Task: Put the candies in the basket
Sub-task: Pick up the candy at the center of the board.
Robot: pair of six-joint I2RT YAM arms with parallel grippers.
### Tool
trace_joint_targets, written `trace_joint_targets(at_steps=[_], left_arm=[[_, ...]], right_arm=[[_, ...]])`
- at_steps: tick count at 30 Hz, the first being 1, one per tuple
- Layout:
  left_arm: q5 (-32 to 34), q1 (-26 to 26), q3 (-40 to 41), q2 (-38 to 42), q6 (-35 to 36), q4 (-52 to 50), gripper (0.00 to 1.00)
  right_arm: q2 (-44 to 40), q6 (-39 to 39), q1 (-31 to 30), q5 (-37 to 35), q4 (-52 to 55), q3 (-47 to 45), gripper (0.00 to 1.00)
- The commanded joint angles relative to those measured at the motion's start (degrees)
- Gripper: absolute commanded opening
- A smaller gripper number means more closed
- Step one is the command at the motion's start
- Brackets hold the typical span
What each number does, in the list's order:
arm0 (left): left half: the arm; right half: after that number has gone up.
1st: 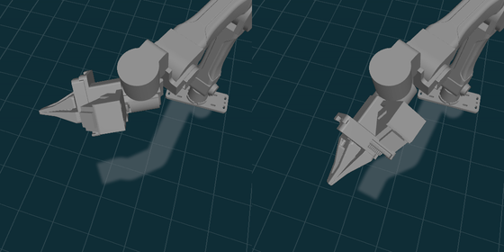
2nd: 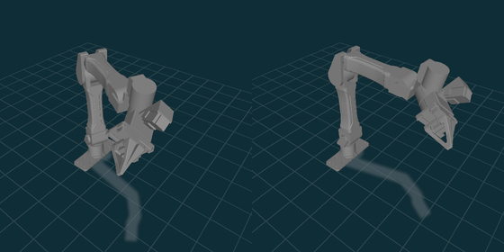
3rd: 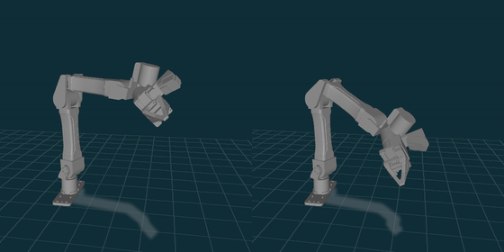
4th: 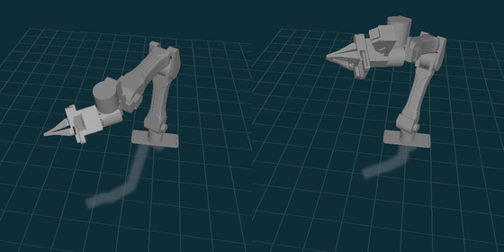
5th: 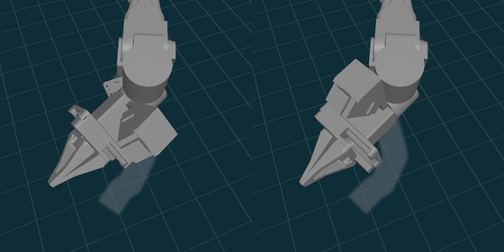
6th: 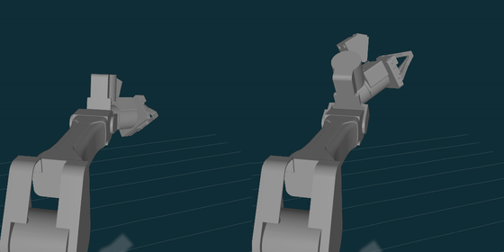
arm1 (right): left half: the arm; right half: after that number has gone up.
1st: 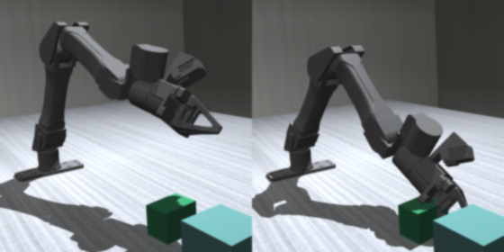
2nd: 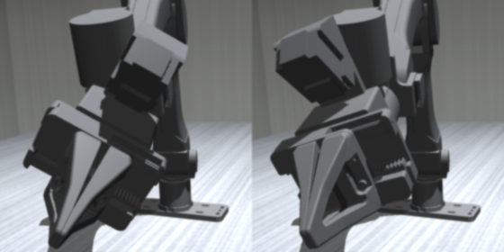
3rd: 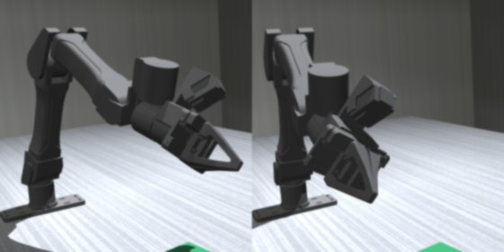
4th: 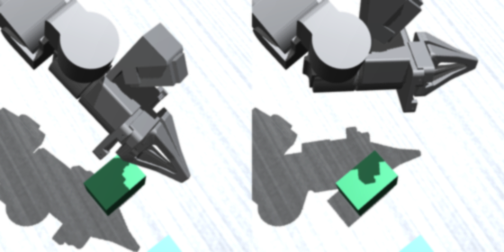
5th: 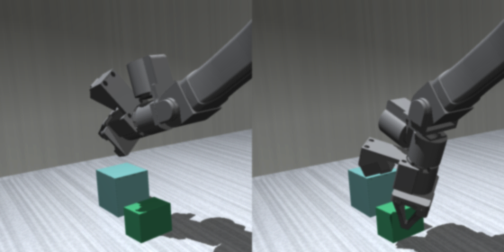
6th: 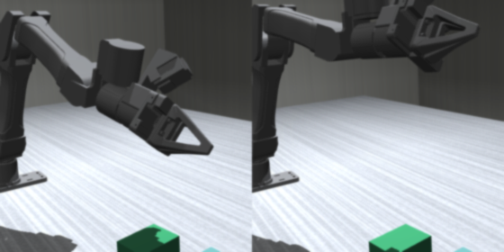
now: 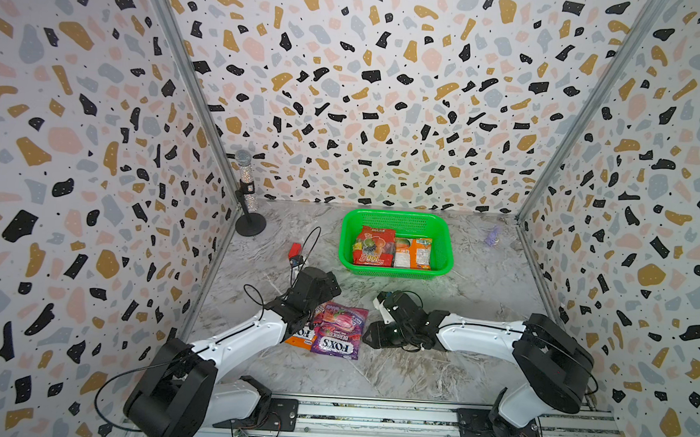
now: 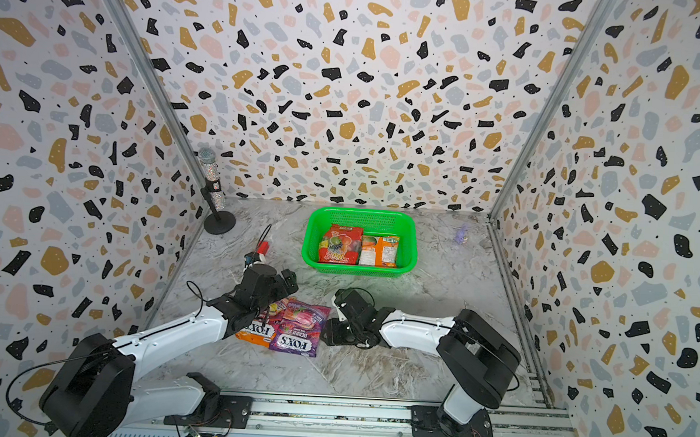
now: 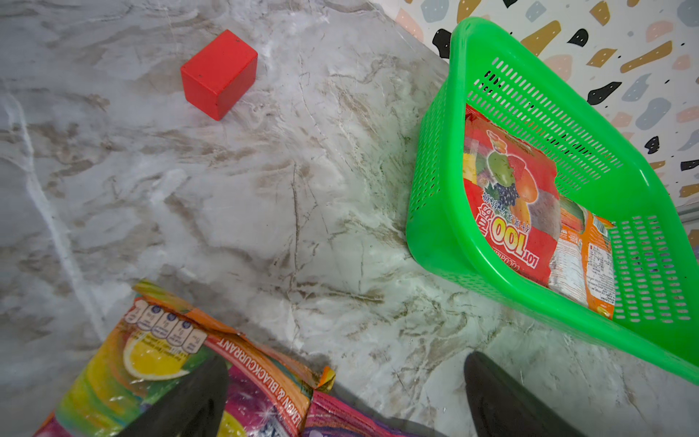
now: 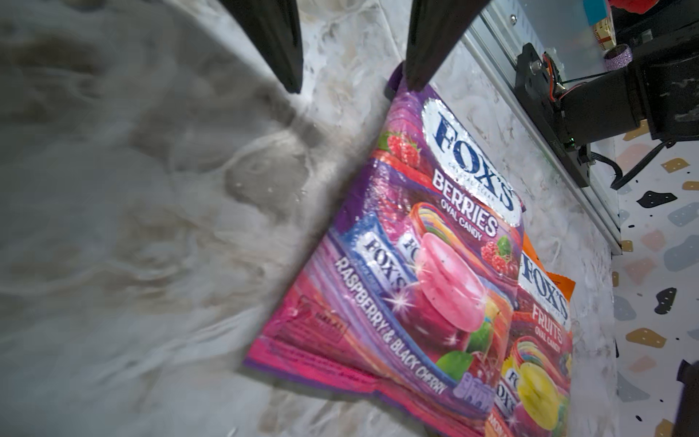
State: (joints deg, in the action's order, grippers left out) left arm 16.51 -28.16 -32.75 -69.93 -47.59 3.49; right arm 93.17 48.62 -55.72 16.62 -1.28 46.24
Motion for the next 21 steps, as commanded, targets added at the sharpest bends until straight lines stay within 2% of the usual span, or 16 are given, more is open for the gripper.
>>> trace_joint_targets(at_steps=[1, 14, 21], left_arm=[[2.68, 0.38, 1.20, 2.11, -0.03, 1.52, 1.00], [3.26, 0.48, 1.88, 2.52, 0.04, 2.23, 1.00], [3.12, 0.50, 1.82, 2.32, 0.05, 2.49, 1.00]], right_arm=[[1.56, 3.59, -0.79, -2.69, -3.39, 2.10, 0.47], [6.47, 4.11, -0.79, -1.79, -4.30, 5.88, 0.43], [7.12, 3.81, -0.86, -1.86, -3.98, 6.41, 0.28]])
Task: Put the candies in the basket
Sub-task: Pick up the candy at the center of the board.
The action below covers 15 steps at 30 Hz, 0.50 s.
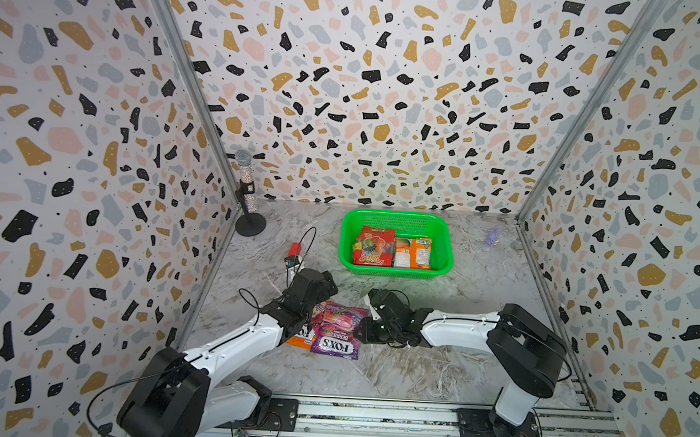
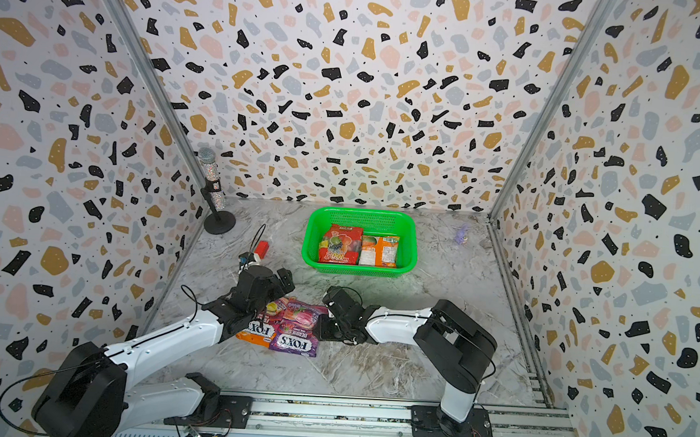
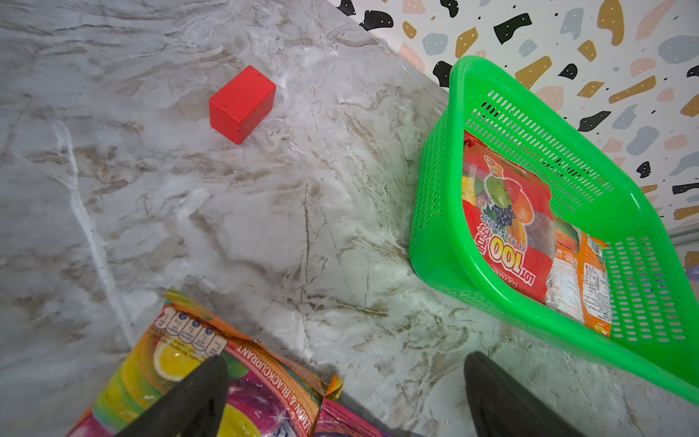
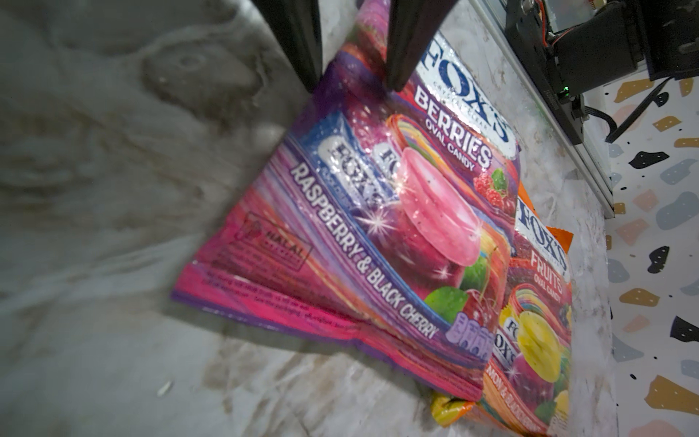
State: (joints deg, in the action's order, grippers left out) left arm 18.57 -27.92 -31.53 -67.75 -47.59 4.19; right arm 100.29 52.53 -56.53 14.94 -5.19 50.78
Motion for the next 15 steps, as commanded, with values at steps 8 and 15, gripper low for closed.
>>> trace_joint_targets(at_steps=[8, 15], left_arm=[[0.60, 0.41, 0.50, -0.02, 0.03, 1.87, 1.00], [-0.50, 0.41, 0.25, -0.60, 0.25, 2.44, 1.00]], right_arm=[[-1.14, -1.53, 0.02, -1.33, 1.90, 2.15, 0.00], [-8.73, -12.65, 0.02, -10.67, 16.55, 4.14, 0.00]])
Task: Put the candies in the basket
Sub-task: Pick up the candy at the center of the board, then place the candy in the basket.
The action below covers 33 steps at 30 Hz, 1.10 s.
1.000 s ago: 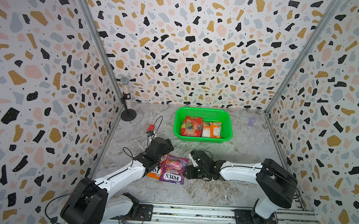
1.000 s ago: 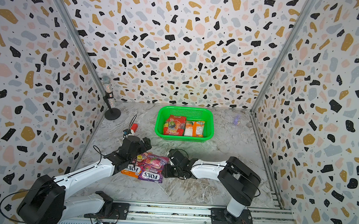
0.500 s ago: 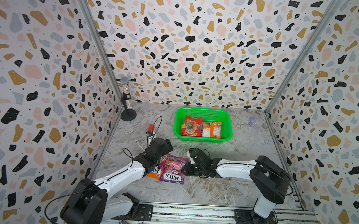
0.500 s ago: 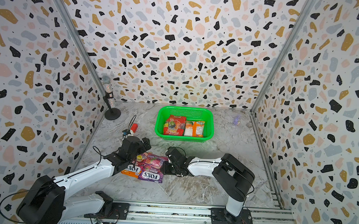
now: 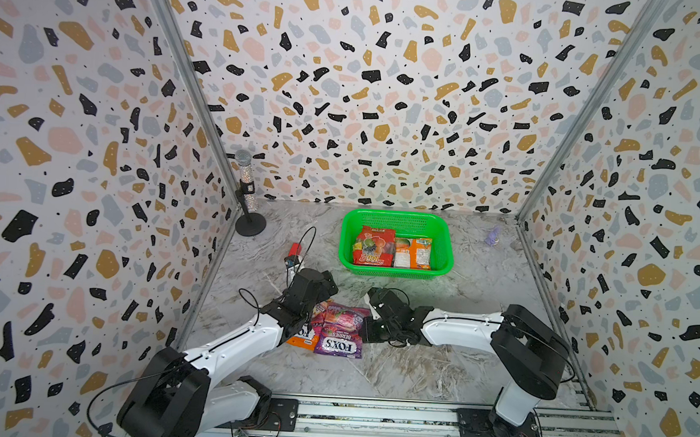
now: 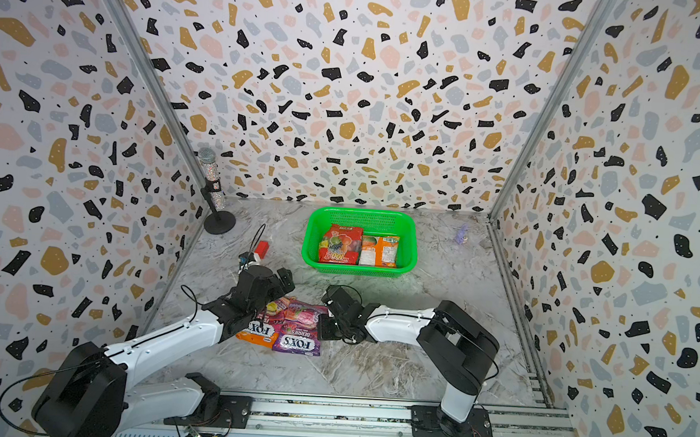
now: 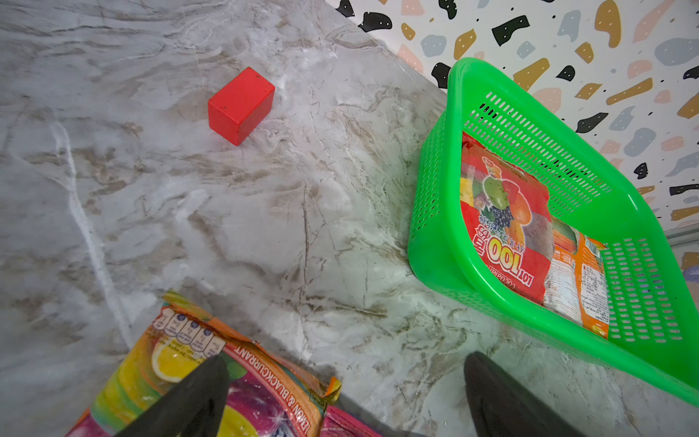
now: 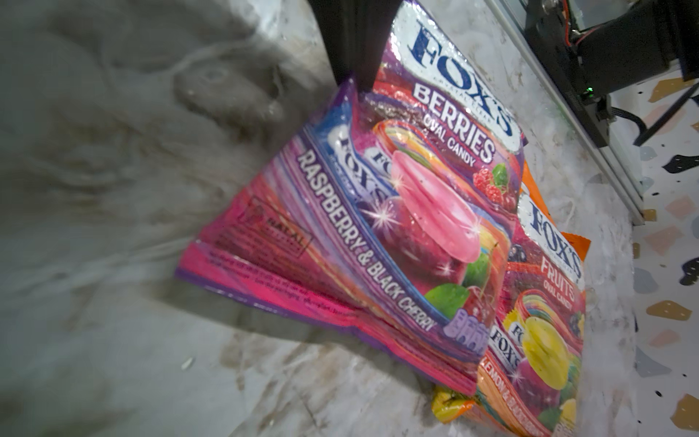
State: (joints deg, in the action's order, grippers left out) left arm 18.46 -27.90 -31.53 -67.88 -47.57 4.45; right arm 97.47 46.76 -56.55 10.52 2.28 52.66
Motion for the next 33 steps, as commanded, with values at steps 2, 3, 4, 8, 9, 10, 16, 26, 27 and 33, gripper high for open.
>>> trace_joint_targets(at_steps=[2, 3, 4, 8, 9, 10, 16, 26, 27, 33], left_arm=[[-2.96, 0.39, -0.11, -1.00, 1.77, 3.17, 1.00], [-5.55, 0.39, -0.43, -1.42, 3.35, 4.16, 1.00], [-8.36, 0.37, -0.55, -2.00, 4.58, 5.91, 1.00], [-21.20, -0.74, -2.16, -8.26, 6.91, 13.47, 1.00], [-22.67, -1.45, -3.45, -9.89, 7.79, 13.40, 1.00], [-23.54, -2.08, -4.27, -10.95, 8.39, 13.39, 1.00], [-23.60, -2.78, -5.30, -12.40, 8.71, 12.83, 1.00], [-20.60, -2.80, -5.02, -11.84, 8.02, 11.56, 1.00], [-20.14, -2.77, -5.03, -11.67, 7.95, 11.31, 1.00], [-12.21, -2.71, -5.25, -10.05, 5.22, 5.87, 1.00]], right_arm=[[-9.53, -10.63, 0.00, -10.20, 12.93, 2.20, 0.00], [-11.51, -12.56, 0.03, -12.30, 14.72, 2.17, 0.00], [-13.08, -14.08, 0.08, -14.02, 16.18, 1.93, 0.00], [-19.94, -18.45, 0.29, -23.70, 20.87, 0.85, 0.00], [-21.36, -19.16, 0.54, -24.94, 21.53, 0.54, 0.00], [-22.43, -19.69, 0.80, -25.43, 21.87, 0.36, 0.00], [-26.89, -22.34, 3.44, -24.57, 23.88, 1.23, 0.00], [-32.08, -30.89, 8.49, -27.03, 30.15, 8.52, 0.00], [-32.17, -31.39, 9.50, -27.21, 30.89, 9.56, 0.00], [-29.49, -32.03, 15.92, -23.06, 33.56, 17.62, 0.00]])
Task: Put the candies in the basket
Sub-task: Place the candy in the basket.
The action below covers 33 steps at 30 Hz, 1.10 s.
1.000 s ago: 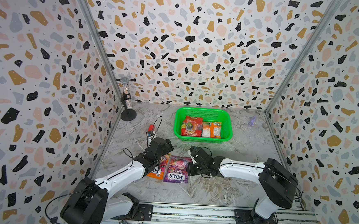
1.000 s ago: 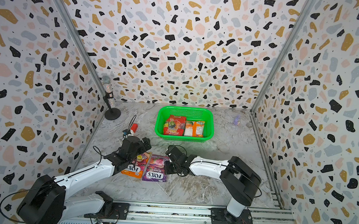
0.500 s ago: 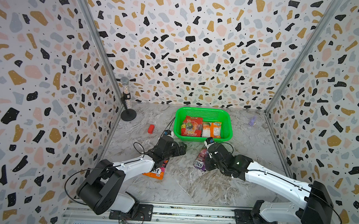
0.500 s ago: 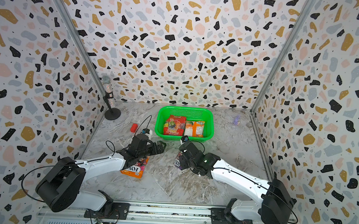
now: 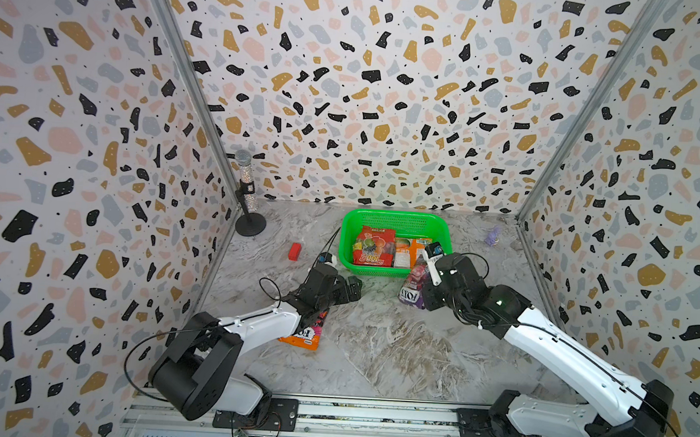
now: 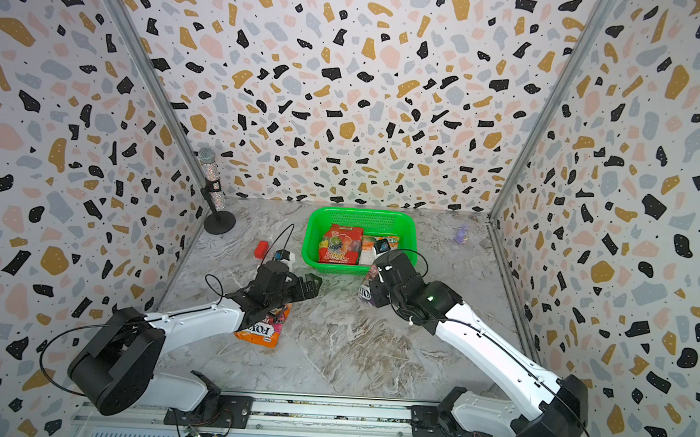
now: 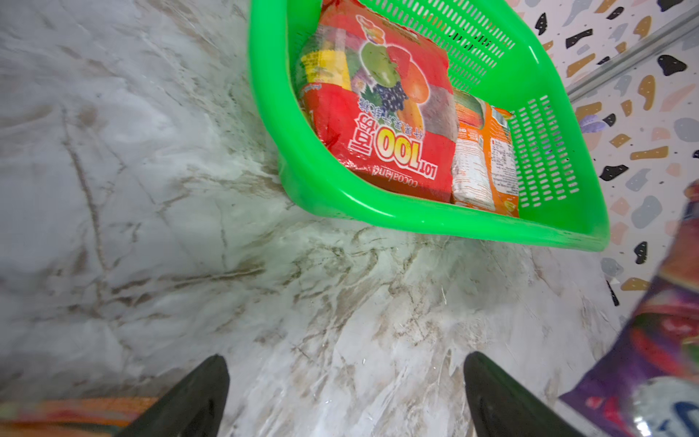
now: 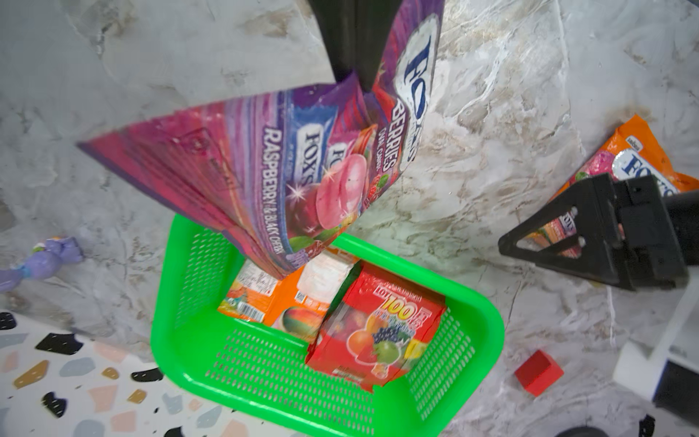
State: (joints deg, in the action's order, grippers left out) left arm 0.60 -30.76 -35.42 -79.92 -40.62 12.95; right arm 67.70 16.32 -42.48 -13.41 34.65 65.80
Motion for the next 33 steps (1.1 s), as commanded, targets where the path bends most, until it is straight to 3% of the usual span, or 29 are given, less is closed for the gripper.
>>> trace_joint_targets(at_steps=[1, 8, 13, 22, 27, 33], left_arm=[[7.88, 0.24, -1.59, 2.46, -2.59, -4.49, 1.00], [21.08, 1.16, -1.58, 5.94, -6.92, -13.03, 1.00], [24.88, 2.08, 1.37, 9.19, -11.55, -12.95, 1.00], [26.12, 2.29, 2.47, 11.10, -11.70, -12.77, 1.00], [25.78, 2.37, 2.46, 11.44, -11.50, -12.69, 1.00], [25.16, 2.46, 2.64, 11.39, -11.52, -12.07, 1.00]], right_arm=[[1.68, -1.71, 2.68, 1.82, 1.47, 6.57, 0.00], [16.61, -2.28, 4.07, 7.20, 3.13, 22.04, 0.00], [29.31, -2.25, 4.16, 12.36, 4.24, 35.05, 0.00], [55.50, -5.08, 4.63, 19.03, 14.24, 68.35, 0.00], [61.45, -5.35, 7.41, 18.00, 15.84, 66.22, 0.00], [61.35, -6.06, 9.08, 17.55, 16.02, 58.81, 0.00]])
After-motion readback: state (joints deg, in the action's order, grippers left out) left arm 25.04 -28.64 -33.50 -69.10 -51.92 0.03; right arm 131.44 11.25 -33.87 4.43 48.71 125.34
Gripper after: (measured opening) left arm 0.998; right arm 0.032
